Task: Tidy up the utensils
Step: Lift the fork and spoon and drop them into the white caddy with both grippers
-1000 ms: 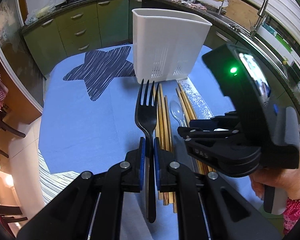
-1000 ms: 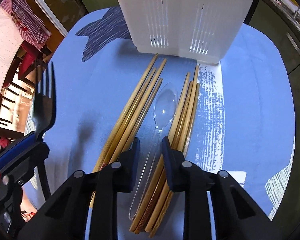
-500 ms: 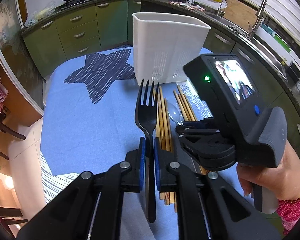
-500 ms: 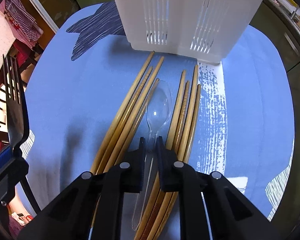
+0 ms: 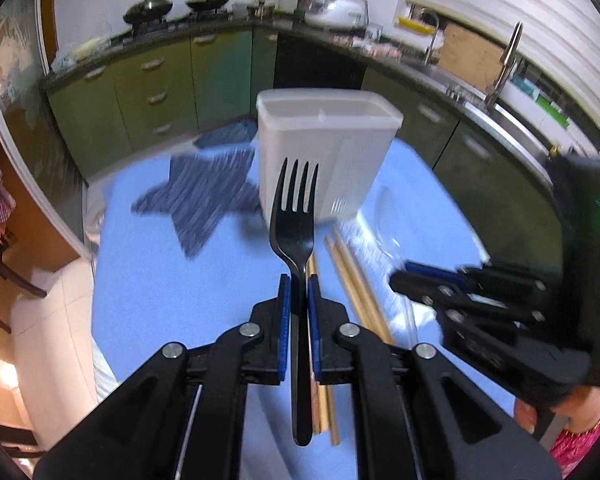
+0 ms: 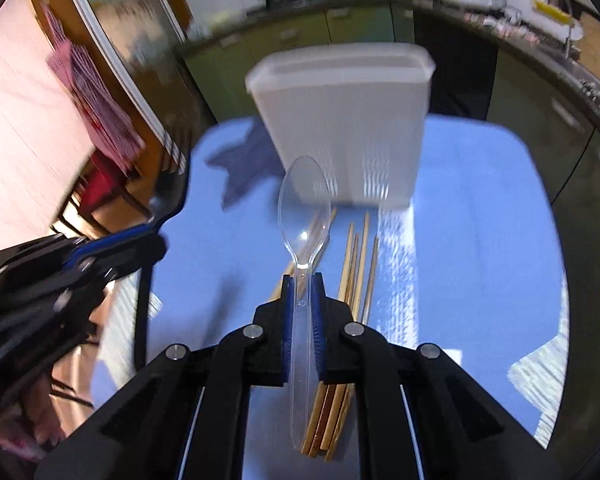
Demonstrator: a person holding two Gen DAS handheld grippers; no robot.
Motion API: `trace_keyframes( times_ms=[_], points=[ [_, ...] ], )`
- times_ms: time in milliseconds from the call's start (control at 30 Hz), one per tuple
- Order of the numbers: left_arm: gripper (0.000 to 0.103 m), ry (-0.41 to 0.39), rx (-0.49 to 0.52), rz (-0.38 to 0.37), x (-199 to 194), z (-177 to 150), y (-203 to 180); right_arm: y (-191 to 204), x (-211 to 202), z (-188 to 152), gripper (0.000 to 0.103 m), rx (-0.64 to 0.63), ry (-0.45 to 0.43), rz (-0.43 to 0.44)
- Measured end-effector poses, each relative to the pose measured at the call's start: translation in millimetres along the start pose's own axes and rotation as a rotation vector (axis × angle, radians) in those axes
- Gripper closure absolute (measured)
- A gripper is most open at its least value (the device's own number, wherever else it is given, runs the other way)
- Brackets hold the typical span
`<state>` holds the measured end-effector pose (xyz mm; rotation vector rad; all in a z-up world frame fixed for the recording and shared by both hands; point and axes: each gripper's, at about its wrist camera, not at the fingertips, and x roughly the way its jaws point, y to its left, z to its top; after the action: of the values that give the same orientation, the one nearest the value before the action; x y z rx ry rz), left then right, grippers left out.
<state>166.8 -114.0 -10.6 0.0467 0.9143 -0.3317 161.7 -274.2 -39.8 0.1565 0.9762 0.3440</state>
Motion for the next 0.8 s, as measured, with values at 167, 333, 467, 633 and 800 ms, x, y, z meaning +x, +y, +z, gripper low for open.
trace_keyframes(
  times_ms=[167,333,467,633,800],
  points=[
    [0.095,-0.108,0.002,-0.025,-20.4,45.3,-7.7,-11.2,-56.1,20.5,0.094,0.014,-0.158,0.02],
    [0.094,-0.223,-0.009,-0.042,-24.7,93.5,-10.7,-43.7,-105.2,37.7,0.094,0.062,-0.286,0.023],
    [0.094,-0.328,-0.028,-0.035,-14.7,128.6,-7.9,-71.0,-134.1,47.4,0.094,0.094,-0.336,0.014],
    [0.094,-0.44,-0.022,-0.007,17.1,158.5,-10.5,-90.1,-146.1,51.6,0.094,0.104,-0.355,0.01],
    [0.094,-0.463,-0.038,0.043,53.8,165.2,-6.0,-88.2,-128.2,58.2,0.094,0.086,-0.348,0.002]
  ],
)
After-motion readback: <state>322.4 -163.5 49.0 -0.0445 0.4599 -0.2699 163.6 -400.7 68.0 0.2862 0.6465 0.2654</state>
